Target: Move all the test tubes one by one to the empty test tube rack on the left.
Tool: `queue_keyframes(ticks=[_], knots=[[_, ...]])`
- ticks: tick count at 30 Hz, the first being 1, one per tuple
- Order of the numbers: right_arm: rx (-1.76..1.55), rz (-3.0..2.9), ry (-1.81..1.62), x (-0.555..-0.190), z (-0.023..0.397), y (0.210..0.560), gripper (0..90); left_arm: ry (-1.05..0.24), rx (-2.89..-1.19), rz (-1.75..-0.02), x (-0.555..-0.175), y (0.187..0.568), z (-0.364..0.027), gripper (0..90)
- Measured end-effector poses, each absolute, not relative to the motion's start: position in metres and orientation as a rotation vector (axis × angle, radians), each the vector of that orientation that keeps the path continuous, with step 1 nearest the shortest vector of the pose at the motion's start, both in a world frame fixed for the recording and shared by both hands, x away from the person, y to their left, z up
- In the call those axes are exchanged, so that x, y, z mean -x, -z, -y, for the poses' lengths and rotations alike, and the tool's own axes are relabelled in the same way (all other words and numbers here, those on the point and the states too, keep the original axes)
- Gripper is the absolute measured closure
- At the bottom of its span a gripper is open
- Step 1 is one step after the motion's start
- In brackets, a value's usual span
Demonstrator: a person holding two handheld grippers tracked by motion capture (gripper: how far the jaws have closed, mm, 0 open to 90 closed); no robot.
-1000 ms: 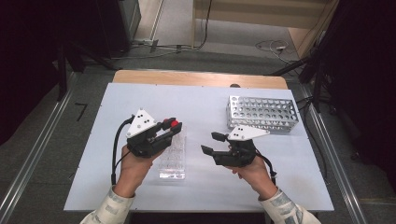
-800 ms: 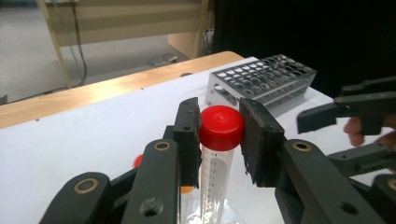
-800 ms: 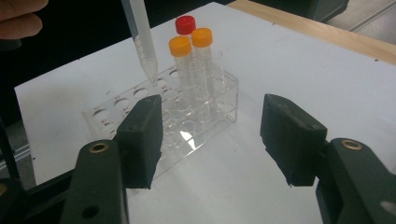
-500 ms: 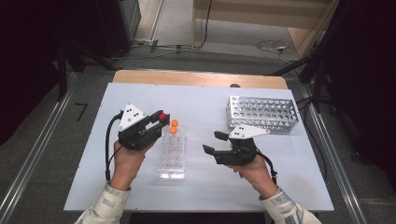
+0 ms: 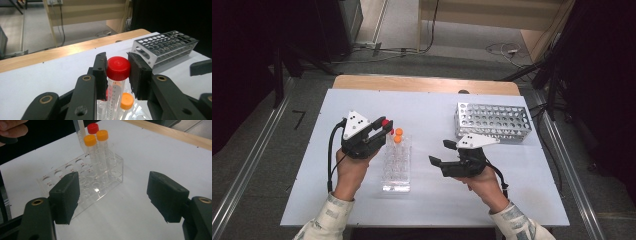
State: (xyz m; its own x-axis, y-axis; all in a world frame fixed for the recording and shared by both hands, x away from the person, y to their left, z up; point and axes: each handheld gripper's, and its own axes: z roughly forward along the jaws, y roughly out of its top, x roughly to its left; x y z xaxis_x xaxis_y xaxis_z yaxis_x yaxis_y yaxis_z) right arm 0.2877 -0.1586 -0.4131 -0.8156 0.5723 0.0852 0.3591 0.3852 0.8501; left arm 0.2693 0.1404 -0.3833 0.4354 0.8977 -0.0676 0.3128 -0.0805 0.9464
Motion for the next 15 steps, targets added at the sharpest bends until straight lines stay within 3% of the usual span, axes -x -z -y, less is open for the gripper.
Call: queue_keyframes(ticks=[15], knots=[[-0.832, -2.419, -1.385, -0.287, 0.158, 0.413, 25.0, -0.71, -1.666, -1.093, -0.27, 0.401, -0.137, 69.7]])
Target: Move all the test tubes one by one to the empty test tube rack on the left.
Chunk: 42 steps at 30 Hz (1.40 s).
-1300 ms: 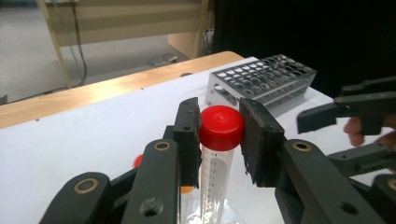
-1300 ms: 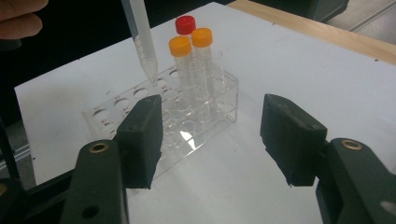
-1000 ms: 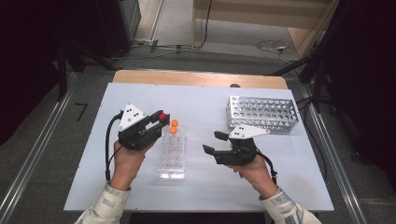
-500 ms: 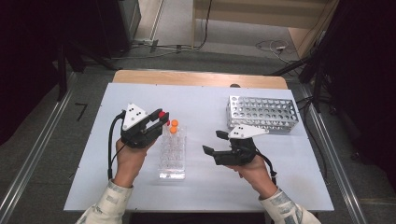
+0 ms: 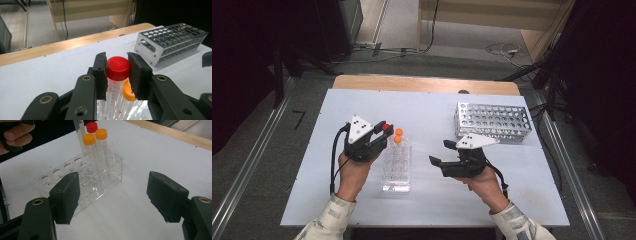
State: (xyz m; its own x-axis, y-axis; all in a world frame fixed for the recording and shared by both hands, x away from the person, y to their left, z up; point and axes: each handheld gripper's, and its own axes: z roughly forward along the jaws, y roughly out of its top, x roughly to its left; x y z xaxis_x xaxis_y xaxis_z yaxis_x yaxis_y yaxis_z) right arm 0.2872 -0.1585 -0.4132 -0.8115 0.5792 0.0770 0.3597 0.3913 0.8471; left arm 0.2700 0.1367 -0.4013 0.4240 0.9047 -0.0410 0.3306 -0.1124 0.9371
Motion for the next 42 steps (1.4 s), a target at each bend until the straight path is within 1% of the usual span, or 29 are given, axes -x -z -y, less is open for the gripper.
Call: queue_keyframes(ticks=[7, 20, 21, 32, 35, 37, 42], knots=[[-0.833, -2.419, -1.384, -0.287, 0.158, 0.413, 25.0, -0.712, -1.7, -1.098, -0.269, 0.41, -0.132, 69.7], [-0.828, -2.424, -1.38, -0.287, 0.158, 0.414, 25.2, -0.705, -1.727, -1.107, -0.269, 0.415, -0.13, 69.4], [-0.831, -2.424, -1.379, -0.287, 0.158, 0.414, 25.2, -0.7, -1.728, -1.108, -0.269, 0.414, -0.129, 68.0], [-0.829, -2.424, -1.382, -0.287, 0.158, 0.414, 25.2, -0.696, -1.707, -1.115, -0.268, 0.412, -0.131, 64.3], [-0.832, -2.421, -1.383, -0.287, 0.158, 0.414, 25.2, -0.689, -1.702, -1.119, -0.267, 0.411, -0.132, 61.6], [-0.833, -2.419, -1.384, -0.287, 0.158, 0.414, 25.2, -0.677, -1.695, -1.123, -0.268, 0.41, -0.133, 58.1], [-0.833, -2.41, -1.381, -0.288, 0.16, 0.414, 25.2, -0.634, -1.664, -1.144, -0.267, 0.406, -0.137, 43.7]])
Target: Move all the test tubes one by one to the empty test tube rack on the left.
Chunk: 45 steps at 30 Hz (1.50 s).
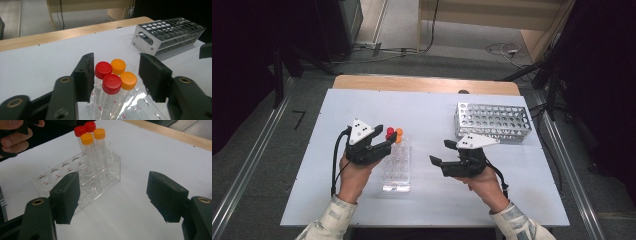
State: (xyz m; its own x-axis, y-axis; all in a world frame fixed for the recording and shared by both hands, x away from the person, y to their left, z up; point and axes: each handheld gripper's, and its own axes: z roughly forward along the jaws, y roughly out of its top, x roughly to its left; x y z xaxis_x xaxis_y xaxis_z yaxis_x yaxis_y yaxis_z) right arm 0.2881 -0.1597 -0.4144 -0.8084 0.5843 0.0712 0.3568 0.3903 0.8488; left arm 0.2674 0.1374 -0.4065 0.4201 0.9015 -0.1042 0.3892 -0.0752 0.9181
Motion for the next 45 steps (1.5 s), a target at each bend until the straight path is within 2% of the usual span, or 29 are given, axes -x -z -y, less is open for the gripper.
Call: queue_keyframes(ticks=[7, 13, 16, 19, 45], knots=[[-0.85, -2.397, -1.378, -0.29, 0.162, 0.415, 25.2, -0.625, -1.665, -1.164, -0.268, 0.406, -0.137, 25.6], [-0.862, -2.391, -1.365, -0.291, 0.165, 0.416, 25.2, -0.629, -1.65, -1.187, -0.269, 0.406, -0.141, 21.1], [-0.869, -2.383, -1.362, -0.291, 0.17, 0.417, 25.2, -0.64, -1.635, -1.198, -0.268, 0.405, -0.143, 19.6], [-0.885, -2.368, -1.365, -0.29, 0.175, 0.417, 25.2, -0.595, -1.631, -1.193, -0.267, 0.405, -0.144, 18.7], [-0.988, -2.289, -1.32, -0.289, 0.223, 0.422, 25.2, -0.681, -1.653, -1.212, -0.242, 0.418, -0.16, 18.2]])
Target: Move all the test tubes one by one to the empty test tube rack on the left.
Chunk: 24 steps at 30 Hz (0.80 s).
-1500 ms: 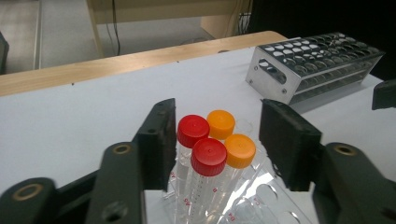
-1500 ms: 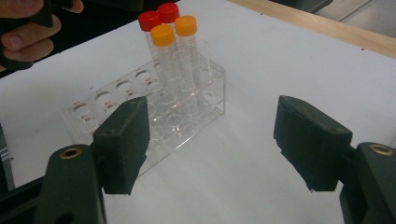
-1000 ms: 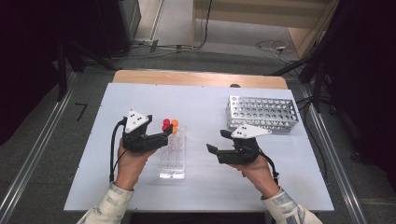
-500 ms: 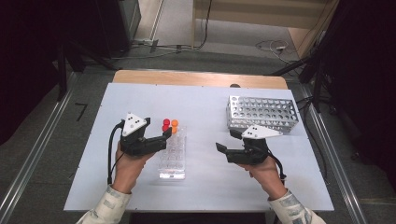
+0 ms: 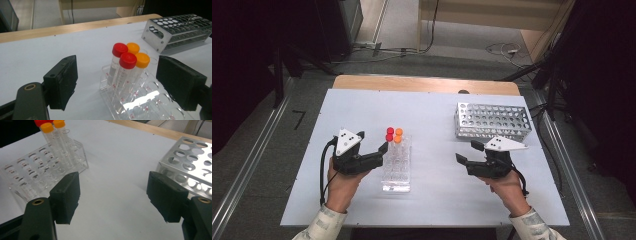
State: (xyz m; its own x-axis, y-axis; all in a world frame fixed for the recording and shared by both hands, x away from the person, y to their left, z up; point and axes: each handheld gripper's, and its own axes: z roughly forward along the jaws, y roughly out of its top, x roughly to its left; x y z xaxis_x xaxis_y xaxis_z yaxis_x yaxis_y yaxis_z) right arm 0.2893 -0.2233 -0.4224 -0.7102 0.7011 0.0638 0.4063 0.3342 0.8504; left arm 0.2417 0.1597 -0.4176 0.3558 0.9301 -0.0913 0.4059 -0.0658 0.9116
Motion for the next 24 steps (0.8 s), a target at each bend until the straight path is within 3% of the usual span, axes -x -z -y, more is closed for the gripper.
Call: queue_keyframes(ticks=[24], knots=[[-1.103, -2.201, -1.229, -0.279, 0.284, 0.439, 25.1, -0.738, -1.636, -1.284, -0.218, 0.442, -0.185, 17.7]])
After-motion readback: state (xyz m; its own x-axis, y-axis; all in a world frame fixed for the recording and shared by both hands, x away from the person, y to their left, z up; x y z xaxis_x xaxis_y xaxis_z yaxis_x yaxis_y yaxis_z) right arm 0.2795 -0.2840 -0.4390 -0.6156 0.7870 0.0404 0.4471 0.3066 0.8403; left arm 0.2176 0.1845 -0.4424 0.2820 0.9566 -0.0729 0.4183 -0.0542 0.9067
